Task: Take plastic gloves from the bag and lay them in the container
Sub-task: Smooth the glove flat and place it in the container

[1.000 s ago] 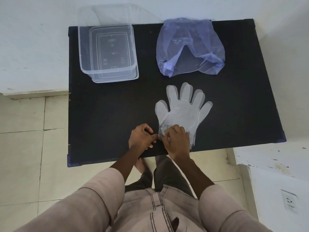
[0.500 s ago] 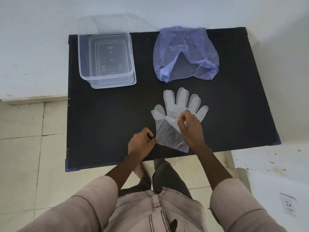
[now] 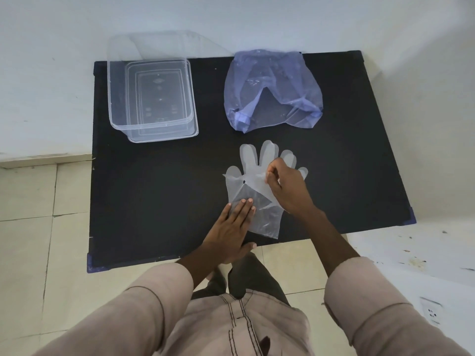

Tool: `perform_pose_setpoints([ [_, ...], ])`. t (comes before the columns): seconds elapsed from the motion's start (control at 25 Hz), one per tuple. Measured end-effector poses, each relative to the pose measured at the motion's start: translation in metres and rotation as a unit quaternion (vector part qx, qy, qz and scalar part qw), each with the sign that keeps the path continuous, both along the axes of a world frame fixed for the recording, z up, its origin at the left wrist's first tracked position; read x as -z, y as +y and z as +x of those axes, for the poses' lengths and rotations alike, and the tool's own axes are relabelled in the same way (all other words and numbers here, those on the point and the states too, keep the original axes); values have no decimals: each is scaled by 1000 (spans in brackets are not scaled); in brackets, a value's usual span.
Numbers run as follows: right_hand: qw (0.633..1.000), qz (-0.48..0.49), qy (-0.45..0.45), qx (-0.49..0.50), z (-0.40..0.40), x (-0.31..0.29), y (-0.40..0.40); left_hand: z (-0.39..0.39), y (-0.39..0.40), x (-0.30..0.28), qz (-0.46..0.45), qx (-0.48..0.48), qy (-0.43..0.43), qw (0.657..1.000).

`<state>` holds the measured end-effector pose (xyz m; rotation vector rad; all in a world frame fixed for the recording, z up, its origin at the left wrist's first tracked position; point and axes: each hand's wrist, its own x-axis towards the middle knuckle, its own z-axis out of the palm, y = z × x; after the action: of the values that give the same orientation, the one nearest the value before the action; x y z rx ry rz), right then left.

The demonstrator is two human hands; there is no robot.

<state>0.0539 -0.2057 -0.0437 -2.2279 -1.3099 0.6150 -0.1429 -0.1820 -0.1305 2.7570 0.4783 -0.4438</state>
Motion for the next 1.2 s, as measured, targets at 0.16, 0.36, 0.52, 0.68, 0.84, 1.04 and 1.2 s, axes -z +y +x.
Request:
perform_pose_setpoints([
  [0.16,1000,-4,-28,-12,18,-17,9,-1,0,1,-6,-5,-2,1000],
  [0.36,997,40,-72,-3,48,-47,22,-1,1,-1,-24,-4,10,1000],
  [0.52,993,70,-95,11,68,-67,32,1,1,-3,-27,-4,14,1000],
  [0.68,987,100,-127,16,88,-88,41,2,2,-6,-16,4,24,1000],
  [0.84,980,111,-164,24,109,-108,47,4,3,-9,-5,13,38,999],
  [1.04,973,123,-192,21,116,-135,50,5,5,-12,-9,16,51,999],
  [1.2,975,112,-193,-20,108,-145,47,15,10,-39,-107,-38,49,992],
])
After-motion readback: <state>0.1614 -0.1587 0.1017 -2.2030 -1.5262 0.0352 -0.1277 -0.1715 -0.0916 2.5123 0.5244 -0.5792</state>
